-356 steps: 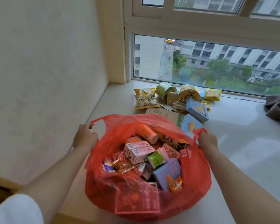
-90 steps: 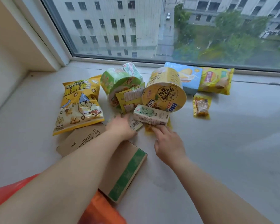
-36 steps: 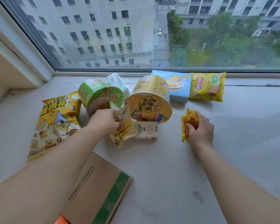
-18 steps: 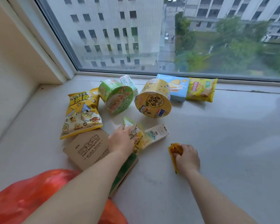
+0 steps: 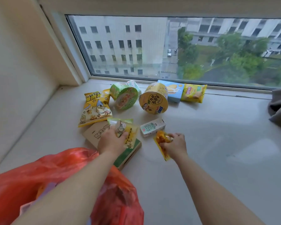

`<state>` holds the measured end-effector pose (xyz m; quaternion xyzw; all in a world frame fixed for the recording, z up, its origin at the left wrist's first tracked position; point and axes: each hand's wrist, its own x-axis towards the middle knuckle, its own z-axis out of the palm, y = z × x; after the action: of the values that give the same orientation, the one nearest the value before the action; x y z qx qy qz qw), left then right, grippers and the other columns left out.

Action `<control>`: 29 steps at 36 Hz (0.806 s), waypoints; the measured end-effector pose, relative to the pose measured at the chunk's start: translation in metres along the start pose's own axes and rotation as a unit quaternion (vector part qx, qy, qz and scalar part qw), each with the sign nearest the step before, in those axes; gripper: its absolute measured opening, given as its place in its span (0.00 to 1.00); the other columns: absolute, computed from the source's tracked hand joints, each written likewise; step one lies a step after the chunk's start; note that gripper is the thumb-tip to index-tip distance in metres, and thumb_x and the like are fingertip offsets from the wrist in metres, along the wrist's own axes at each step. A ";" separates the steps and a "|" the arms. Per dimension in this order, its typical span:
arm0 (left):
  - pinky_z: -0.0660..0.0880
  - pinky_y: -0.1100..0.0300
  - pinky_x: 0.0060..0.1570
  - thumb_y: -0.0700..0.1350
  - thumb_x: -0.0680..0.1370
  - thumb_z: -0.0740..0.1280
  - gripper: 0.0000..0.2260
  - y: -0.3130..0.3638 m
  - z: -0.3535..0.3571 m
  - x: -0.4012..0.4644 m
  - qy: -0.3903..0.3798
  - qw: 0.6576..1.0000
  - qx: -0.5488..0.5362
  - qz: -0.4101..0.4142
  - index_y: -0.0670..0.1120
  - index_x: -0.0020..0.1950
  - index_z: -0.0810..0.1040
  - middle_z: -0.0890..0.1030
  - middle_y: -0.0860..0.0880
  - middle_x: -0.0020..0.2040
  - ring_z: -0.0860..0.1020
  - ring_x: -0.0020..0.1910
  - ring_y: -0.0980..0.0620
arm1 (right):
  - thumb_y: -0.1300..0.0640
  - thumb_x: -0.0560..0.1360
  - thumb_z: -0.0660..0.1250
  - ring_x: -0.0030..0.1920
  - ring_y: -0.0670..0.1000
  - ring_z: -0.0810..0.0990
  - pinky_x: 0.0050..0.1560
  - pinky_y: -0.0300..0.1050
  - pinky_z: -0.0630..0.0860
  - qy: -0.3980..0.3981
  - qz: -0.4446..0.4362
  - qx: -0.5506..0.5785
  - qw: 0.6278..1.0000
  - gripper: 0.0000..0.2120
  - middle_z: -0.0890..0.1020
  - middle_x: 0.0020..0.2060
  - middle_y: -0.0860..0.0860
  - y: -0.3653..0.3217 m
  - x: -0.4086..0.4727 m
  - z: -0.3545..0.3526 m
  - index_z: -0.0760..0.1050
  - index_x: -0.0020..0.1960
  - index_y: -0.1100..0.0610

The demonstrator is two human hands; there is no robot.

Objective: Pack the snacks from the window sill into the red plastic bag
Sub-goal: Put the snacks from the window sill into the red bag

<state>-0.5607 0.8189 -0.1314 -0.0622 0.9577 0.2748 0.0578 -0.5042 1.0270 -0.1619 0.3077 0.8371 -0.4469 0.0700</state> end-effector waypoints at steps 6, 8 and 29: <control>0.74 0.52 0.49 0.59 0.75 0.66 0.17 -0.017 0.016 0.007 -0.033 0.999 0.039 -0.014 0.48 0.55 0.77 0.78 0.47 0.53 0.75 0.55 0.45 | 0.55 0.72 0.68 0.60 0.53 0.71 0.56 0.42 0.70 -0.022 -0.119 -0.169 0.978 0.16 0.71 0.61 0.52 -0.019 0.038 0.030 0.77 0.59 0.57; 0.75 0.51 0.49 0.59 0.75 0.66 0.18 -0.026 0.025 0.012 -0.029 0.998 0.060 -0.008 0.48 0.56 0.76 0.76 0.48 0.54 0.75 0.54 0.46 | 0.54 0.72 0.68 0.63 0.52 0.67 0.61 0.44 0.68 -0.014 -0.172 -0.258 0.951 0.18 0.69 0.63 0.51 -0.024 0.053 0.036 0.75 0.62 0.56; 0.65 0.43 0.67 0.60 0.74 0.66 0.36 -0.070 0.065 0.042 -0.100 0.989 -0.038 -0.104 0.50 0.75 0.55 0.64 0.45 0.69 0.65 0.69 0.43 | 0.48 0.71 0.66 0.73 0.55 0.55 0.72 0.50 0.51 -0.023 -0.253 -0.420 0.871 0.38 0.58 0.72 0.54 -0.008 0.119 0.077 0.52 0.74 0.57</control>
<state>-0.5866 0.7909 -0.2284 -0.1364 0.9243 0.3081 0.1791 -0.6161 1.0164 -0.2486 0.0170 0.9933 -0.0620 0.0965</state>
